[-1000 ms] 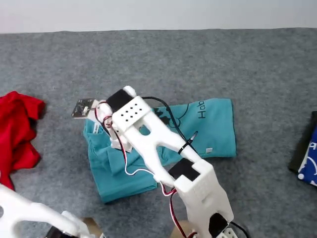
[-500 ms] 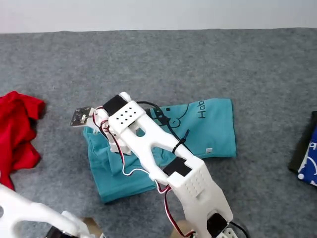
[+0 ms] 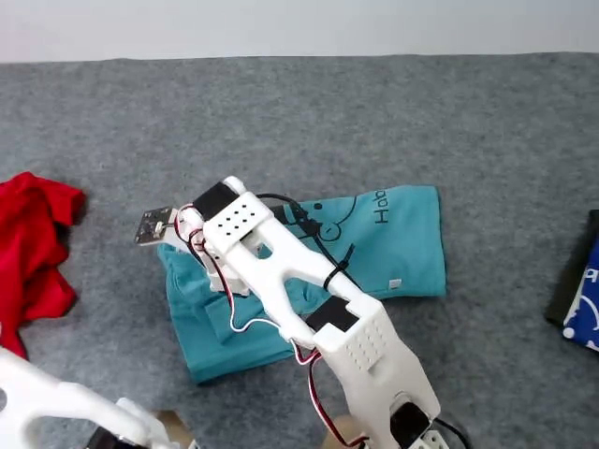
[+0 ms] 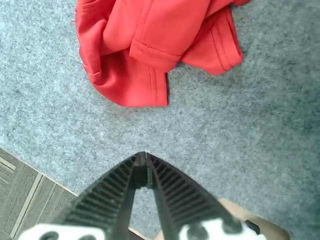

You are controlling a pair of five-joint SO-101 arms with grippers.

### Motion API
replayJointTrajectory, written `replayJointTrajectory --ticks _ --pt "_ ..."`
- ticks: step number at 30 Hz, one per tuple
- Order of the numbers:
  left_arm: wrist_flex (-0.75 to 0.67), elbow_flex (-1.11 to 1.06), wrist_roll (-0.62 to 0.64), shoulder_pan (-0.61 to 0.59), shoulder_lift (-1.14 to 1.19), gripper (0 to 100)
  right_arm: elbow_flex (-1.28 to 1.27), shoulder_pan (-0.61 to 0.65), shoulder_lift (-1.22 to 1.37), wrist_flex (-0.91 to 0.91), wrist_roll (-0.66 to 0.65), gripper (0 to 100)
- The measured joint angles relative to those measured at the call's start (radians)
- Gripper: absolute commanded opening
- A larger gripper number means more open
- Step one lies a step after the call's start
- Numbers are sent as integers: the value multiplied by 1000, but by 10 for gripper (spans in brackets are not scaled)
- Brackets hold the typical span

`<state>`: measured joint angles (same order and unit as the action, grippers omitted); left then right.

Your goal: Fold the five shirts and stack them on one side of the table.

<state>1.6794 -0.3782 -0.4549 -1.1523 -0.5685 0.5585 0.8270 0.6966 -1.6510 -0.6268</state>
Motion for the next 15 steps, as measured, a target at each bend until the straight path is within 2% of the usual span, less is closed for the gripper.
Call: replayJointTrajectory --ticks 12,15 --pt "0 -26 0 0 0 4 0 23 -89 -103 0 13" --pt "0 -26 0 0 0 4 0 23 -117 -103 0 66"
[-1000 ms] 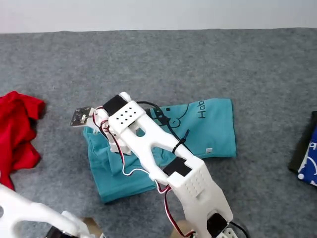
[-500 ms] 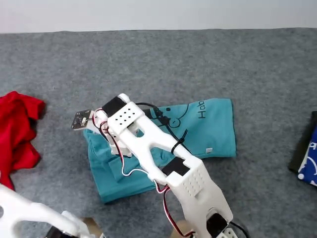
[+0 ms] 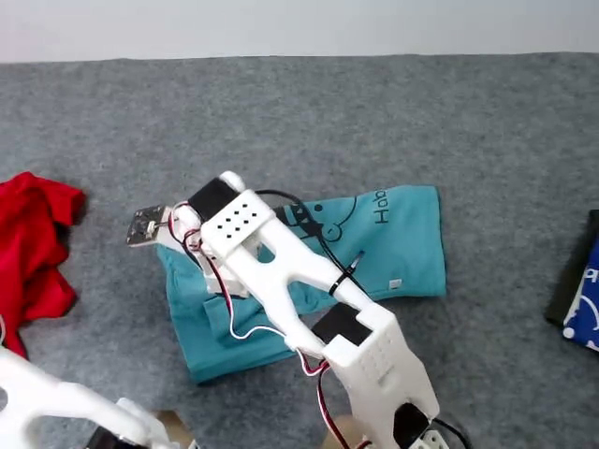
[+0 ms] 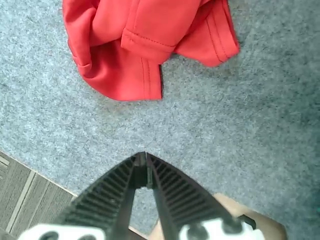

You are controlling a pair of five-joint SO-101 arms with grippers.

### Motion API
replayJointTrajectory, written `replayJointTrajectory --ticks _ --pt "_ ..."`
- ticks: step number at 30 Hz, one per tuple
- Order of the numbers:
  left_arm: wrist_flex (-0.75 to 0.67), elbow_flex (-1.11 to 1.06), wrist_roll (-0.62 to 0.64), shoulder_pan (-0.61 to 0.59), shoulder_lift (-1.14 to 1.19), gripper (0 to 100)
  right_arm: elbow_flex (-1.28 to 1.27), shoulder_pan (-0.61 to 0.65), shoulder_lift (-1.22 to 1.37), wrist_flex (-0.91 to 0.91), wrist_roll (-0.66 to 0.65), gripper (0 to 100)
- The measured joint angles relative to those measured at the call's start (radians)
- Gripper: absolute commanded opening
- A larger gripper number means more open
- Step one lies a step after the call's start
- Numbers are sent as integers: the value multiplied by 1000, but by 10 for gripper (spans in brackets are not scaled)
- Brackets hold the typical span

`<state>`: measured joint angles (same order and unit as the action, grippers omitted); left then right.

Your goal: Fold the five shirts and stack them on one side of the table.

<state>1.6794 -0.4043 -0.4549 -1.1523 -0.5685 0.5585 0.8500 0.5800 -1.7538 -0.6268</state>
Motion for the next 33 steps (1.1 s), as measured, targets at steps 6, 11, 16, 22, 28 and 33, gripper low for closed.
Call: replayJointTrajectory --ticks 6,11,16,22,28,33 --pt "0 0 0 0 0 4 0 8 -5 0 0 162" --pt "0 0 0 0 0 4 0 40 -5 0 0 162" --pt "0 0 0 0 0 4 0 41 -5 0 -48 162" --pt "0 0 0 0 0 4 0 41 12 0 -114 164" --pt "-12 0 0 0 0 4 0 48 12 0 -183 164" --pt "-12 0 0 0 0 4 0 49 37 0 -233 164"
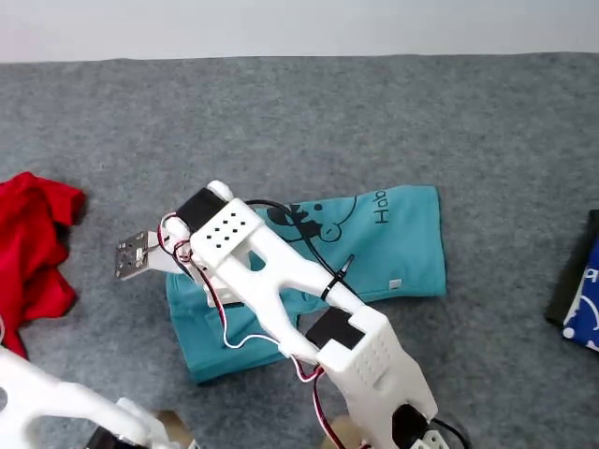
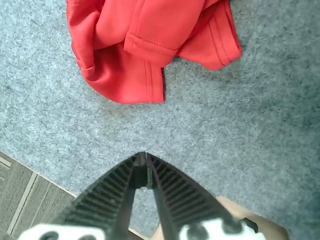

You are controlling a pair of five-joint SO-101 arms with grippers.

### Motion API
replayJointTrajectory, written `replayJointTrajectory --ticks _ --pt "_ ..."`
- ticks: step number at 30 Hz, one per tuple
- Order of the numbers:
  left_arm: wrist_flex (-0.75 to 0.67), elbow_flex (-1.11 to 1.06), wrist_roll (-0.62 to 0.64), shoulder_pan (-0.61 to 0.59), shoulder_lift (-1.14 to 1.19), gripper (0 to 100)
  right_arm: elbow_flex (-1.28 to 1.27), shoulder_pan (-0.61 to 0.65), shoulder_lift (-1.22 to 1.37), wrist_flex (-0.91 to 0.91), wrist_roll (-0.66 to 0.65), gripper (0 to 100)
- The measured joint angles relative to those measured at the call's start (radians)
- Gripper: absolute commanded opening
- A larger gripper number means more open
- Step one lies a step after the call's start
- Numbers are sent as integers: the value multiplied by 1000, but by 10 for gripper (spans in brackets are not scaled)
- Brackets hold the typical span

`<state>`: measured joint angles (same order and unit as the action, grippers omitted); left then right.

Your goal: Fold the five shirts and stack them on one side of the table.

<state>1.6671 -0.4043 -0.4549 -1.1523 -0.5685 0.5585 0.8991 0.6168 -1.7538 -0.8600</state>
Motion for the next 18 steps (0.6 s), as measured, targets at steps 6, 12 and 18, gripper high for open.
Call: replayJointTrajectory --ticks 6,12,18 --pt "0 0 0 0 0 4 0 -18 40 0 -25 165" --pt "0 0 0 0 0 4 106 -71 41 0 -25 170" --pt "0 0 0 0 0 4 153 -121 77 0 -32 221"
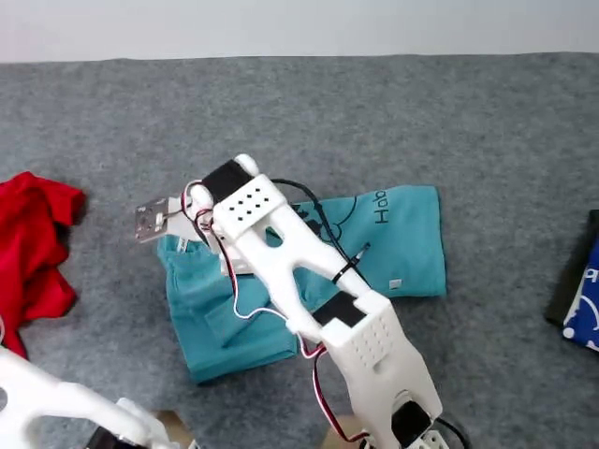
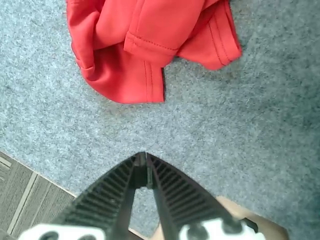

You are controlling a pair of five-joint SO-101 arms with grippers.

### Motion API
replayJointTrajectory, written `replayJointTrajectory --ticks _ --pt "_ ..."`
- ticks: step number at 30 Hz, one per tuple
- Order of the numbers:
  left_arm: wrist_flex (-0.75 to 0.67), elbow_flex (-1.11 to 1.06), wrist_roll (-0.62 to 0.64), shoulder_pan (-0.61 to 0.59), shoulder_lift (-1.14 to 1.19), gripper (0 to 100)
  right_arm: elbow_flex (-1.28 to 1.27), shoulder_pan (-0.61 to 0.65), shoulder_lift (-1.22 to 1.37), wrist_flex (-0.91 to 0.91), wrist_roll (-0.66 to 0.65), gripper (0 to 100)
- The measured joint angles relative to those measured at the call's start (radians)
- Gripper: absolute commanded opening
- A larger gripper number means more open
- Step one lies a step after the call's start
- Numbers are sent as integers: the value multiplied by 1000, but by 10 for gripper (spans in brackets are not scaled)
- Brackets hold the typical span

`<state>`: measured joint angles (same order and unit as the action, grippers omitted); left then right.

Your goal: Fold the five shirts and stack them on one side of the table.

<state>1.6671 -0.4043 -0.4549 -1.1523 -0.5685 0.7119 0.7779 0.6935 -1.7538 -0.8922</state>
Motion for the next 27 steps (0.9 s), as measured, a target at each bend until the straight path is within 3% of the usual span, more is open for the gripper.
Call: replayJointTrajectory --ticks 14,22,27 --pt "0 0 0 0 0 4 -14 -3 72 0 23 218" --pt "0 0 0 0 0 4 -23 -5 83 0 26 23" --pt "0 0 0 0 0 4 -86 -5 61 0 26 10"
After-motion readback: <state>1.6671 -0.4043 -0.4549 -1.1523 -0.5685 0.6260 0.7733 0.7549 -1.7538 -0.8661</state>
